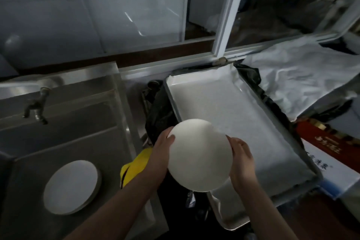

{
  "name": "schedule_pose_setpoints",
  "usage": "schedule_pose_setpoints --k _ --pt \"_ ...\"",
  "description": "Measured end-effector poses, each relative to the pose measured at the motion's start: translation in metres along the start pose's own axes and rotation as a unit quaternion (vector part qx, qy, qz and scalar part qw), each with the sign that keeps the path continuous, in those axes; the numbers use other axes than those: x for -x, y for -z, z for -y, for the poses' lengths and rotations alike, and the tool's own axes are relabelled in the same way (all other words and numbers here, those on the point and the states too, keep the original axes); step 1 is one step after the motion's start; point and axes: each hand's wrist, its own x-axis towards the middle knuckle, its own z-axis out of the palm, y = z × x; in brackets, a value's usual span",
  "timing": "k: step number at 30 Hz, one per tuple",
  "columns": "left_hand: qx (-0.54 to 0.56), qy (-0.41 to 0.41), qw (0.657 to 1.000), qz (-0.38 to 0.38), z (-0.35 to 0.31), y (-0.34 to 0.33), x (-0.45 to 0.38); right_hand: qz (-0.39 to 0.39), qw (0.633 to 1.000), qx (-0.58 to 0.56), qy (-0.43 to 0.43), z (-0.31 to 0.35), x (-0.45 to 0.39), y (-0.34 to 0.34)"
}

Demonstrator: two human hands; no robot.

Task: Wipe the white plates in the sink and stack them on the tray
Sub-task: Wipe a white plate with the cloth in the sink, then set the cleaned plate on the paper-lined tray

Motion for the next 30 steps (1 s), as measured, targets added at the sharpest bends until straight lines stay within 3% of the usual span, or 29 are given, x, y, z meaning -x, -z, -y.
schedule_pose_setpoints --k 3,7,13,19,30 --pt "-0.019 0.005 0.999 0.029 -0.001 -0.037 -0.013 -0.037 0.999 -0.014 -0.003 0.003 -0.009 0.027" --pt "-0.161 0.001 0.986 0.042 0.005 -0.082 -0.031 -0.092 0.995 -0.038 -0.01 -0.003 -0.024 0.057" --pt "-0.255 -0.032 0.965 0.049 0.02 -0.135 -0.051 -0.162 0.985 -0.058 -0.011 -0.022 -0.046 0.083" --pt "-0.24 -0.047 0.969 0.039 0.03 -0.159 -0.068 -0.218 0.974 -0.042 -0.033 -0.038 -0.073 0.088" --pt "-0.398 -0.072 0.914 0.039 0.052 -0.18 -0.107 -0.273 0.962 0.01 -0.031 -0.054 -0.105 0.084"
